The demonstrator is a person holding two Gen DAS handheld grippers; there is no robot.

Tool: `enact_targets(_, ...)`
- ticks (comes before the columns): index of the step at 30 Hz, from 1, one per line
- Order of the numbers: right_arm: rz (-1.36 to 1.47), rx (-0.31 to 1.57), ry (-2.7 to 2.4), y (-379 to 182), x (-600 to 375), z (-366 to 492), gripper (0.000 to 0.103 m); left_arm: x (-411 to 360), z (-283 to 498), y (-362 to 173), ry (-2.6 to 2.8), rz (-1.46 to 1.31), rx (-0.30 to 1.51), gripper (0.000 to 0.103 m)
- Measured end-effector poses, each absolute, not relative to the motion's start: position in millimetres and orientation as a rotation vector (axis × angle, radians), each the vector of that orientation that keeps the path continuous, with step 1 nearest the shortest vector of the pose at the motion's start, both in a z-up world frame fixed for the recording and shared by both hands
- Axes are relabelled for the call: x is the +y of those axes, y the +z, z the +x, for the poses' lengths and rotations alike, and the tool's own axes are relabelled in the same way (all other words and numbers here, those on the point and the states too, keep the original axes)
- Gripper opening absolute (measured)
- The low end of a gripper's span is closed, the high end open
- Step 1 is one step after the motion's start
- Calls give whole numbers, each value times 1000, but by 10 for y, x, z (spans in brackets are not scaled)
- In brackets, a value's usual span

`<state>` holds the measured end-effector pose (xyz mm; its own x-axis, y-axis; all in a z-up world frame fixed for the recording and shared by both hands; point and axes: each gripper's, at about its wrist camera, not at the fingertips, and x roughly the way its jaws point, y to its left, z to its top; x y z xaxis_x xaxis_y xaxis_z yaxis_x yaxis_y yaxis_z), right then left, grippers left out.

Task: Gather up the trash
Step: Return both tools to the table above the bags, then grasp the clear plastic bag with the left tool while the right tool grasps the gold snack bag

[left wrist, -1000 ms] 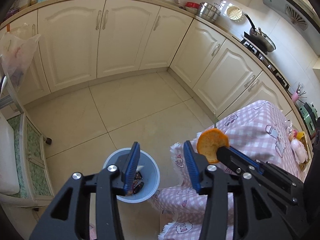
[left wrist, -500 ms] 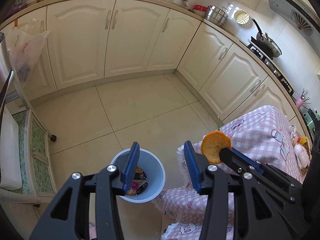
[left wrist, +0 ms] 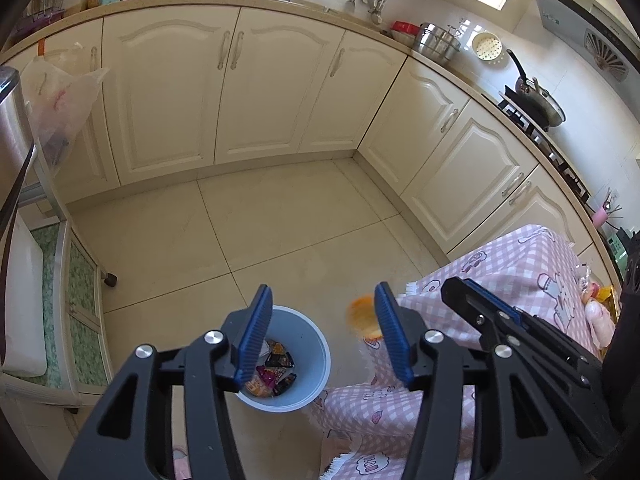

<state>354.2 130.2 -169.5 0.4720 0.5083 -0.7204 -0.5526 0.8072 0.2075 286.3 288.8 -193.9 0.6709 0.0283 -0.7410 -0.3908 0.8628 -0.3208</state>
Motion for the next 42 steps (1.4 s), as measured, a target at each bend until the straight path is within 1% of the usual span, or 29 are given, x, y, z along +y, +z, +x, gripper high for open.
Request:
enact_targets(4, -40, 840, 631, -1581, 1116, 3504, 16, 2764, 2854, -1835, 222, -477, 797, 52)
enact_targets(9, -11, 801, 587, -1381, 735, 3444, 19, 2382, 2869, -1588, 166, -429, 773, 53)
enact_targets(15, 43, 735, 490, -1102, 32, 3330, 22, 1706, 2930, -1286, 47, -378, 740, 53)
enact_targets(18, 68, 698, 414, -996, -426, 3255, 25, 1294, 2985, -1166, -22, -347, 735, 55)
enact_targets(19, 78, 687, 383, -970, -606, 3233, 27, 1117, 3012, -1123, -49, -330, 734, 56)
enact_targets(21, 95, 666, 325, -938, -928, 3199, 32, 861, 3049, -1071, -89, -316, 733, 63)
enact_targets(23, 117, 639, 250, -901, -1277, 3147, 40, 543, 3111, -1022, -136, -298, 737, 65)
enact_targets(24, 121, 626, 210, -891, -1452, 3119, 42, 407, 3140, -1009, -153, -288, 742, 66)
enact_targets(26, 125, 605, 119, -897, -1786, 3057, 54, 101, 3196, -983, -184, -257, 752, 67)
enact_targets(27, 128, 600, 82, -911, -1953, 3035, 55, -49, 3225, -977, -200, -243, 756, 69)
enact_targets(29, 115, 599, 5, -963, -2226, 3005, 60, -312, 3268, -984, -225, -223, 764, 70)
enact_targets(31, 94, 638, -38, -1048, -2426, 3048, 65, -548, 3324, -1002, -249, -206, 778, 72)
enact_targets(37, 30, 730, -50, -1291, -2647, 3290, 72, -974, 3514, -1105, -289, -177, 818, 74)
enact_targets(42, -75, 734, -77, -1389, -2625, 3552, 74, -1122, 3731, -1203, -295, -201, 851, 74)
